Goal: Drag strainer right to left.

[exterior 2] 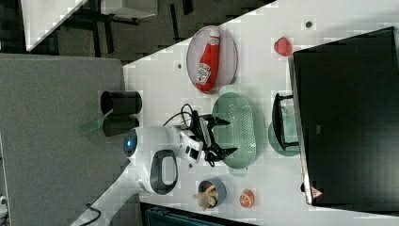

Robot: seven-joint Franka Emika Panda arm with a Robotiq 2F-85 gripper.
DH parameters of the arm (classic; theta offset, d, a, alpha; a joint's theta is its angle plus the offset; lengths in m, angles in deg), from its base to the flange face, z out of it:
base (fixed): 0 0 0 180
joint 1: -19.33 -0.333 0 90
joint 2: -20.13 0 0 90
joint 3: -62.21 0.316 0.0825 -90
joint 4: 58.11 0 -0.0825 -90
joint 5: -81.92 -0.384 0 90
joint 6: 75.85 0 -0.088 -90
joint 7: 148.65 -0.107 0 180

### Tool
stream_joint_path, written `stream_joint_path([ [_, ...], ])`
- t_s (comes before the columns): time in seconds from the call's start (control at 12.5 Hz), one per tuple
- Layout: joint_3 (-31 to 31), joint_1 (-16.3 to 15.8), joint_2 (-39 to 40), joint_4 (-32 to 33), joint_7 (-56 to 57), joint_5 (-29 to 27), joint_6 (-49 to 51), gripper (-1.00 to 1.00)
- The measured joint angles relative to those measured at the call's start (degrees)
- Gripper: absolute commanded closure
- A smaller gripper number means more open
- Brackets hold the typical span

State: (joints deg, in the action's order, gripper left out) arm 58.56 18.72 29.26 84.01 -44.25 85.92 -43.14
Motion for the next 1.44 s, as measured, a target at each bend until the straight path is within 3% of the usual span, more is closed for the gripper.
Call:
stream_joint_path([
  [0.32,1.14,0.14,6.16,-2.91,-7.33,-1.33,-10.63,-1.0],
  [0.56,2.52,-1.12,11.99,-1.9,-8.95,-1.25,-12.59,-1.0],
  [0.8,2.88,-1.58,12.93,0.78,-9.48,0.13,-12.81,-1.0],
  [1.2,5.5,-0.14,12.08,-2.13,-16.03,-1.04,-12.87,-1.0],
  [1.44,7.47,-1.26,11.74,-1.57,-20.31,-2.63,-13.15,-1.0],
])
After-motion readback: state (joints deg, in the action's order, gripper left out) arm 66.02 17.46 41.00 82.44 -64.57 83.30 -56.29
